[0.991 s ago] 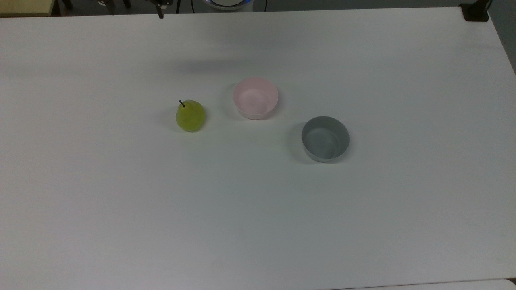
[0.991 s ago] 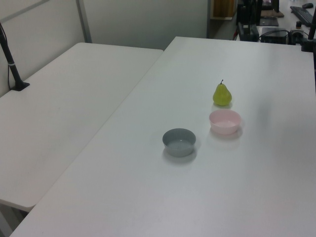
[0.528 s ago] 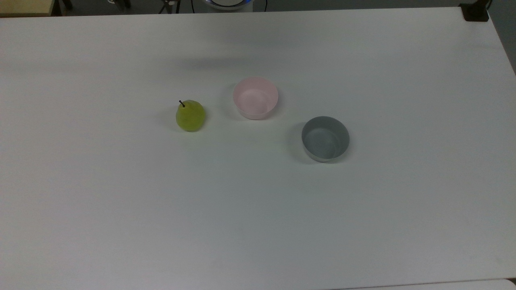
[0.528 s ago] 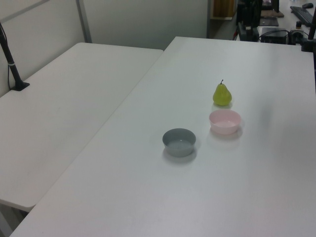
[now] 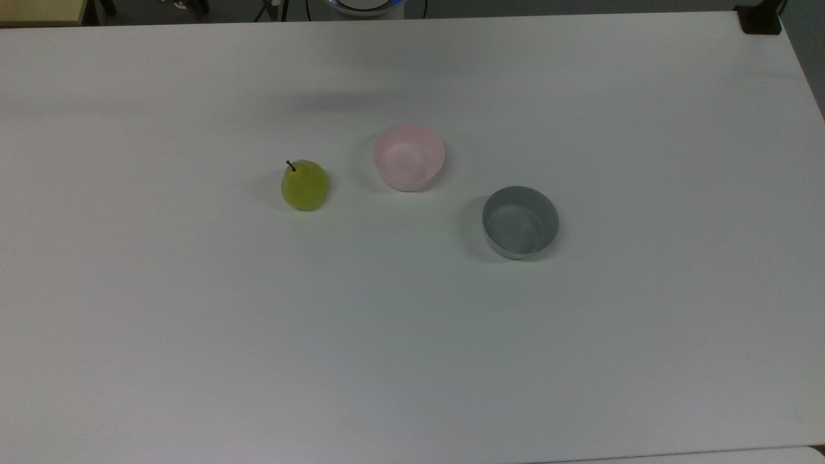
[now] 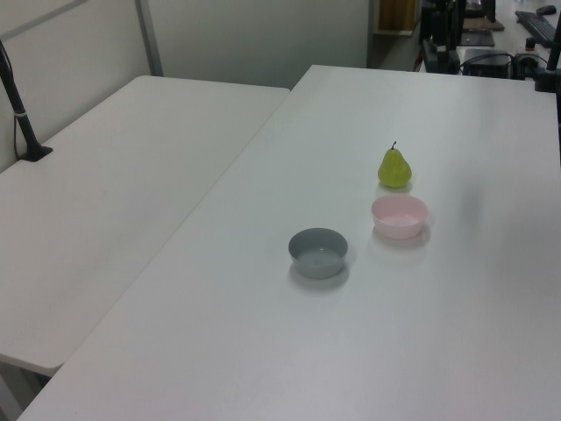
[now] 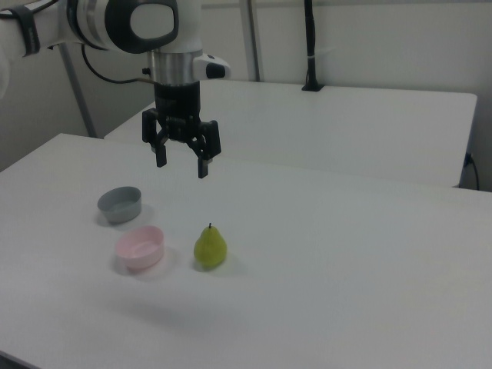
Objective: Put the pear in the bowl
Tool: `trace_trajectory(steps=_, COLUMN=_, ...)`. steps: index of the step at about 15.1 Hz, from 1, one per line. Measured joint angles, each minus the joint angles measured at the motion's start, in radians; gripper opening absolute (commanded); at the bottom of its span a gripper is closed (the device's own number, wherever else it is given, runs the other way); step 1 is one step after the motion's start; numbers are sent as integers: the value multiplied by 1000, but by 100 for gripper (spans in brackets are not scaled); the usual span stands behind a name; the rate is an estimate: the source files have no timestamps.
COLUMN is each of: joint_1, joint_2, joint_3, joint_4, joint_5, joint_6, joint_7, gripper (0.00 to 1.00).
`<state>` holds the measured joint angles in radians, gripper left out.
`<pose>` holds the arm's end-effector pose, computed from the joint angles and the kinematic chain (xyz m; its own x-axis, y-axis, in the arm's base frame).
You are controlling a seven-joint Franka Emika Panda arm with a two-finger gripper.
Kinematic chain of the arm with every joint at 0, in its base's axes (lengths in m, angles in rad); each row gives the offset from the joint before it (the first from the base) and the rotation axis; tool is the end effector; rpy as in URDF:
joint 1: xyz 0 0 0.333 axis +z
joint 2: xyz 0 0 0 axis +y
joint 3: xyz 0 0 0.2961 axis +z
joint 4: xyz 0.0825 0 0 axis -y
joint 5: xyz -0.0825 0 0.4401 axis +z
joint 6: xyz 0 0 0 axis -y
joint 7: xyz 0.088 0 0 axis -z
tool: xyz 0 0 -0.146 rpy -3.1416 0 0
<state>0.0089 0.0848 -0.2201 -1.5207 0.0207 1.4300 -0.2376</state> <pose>0.5987 -0.1208 0.5303 0.9855 0.0299 -0.1672 0.0231 -0.9988 -0.0427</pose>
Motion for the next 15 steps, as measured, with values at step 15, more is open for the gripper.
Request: trace_trajectory(steps=15, joint_1=90, joint_2=18, joint_3=14, joint_4=-3, joint_5=3, joint_6=1, joint_7=-34, gripper=100)
